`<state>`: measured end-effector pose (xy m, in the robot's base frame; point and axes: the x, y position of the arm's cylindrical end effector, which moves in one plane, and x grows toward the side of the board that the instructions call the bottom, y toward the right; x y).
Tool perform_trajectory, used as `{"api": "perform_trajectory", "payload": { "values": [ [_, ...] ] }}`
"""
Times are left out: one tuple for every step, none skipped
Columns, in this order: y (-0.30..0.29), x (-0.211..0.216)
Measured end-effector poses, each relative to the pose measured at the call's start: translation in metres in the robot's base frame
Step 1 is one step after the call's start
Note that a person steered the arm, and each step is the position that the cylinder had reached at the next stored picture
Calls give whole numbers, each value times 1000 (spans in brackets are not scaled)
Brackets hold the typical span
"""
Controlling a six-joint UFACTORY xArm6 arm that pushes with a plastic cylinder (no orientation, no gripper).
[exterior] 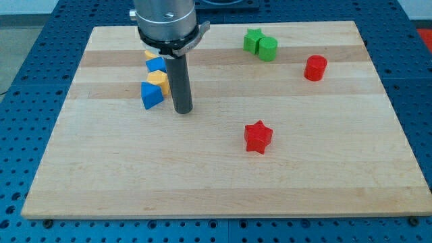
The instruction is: Push the green star along with green circle slightly right downwards
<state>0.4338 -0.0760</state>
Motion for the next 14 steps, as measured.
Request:
{"api": "perform_trajectory", "payload": {
  "values": [
    [0,0],
    [44,0],
    [83,-1],
    [87,-27],
    [55,-67],
    [25,-105],
    [20,-139],
    [20,-160],
    [21,-169],
    [31,-169],
    [41,-176],
    [64,-185],
    [93,-190],
    [126,-190]
  ]
}}
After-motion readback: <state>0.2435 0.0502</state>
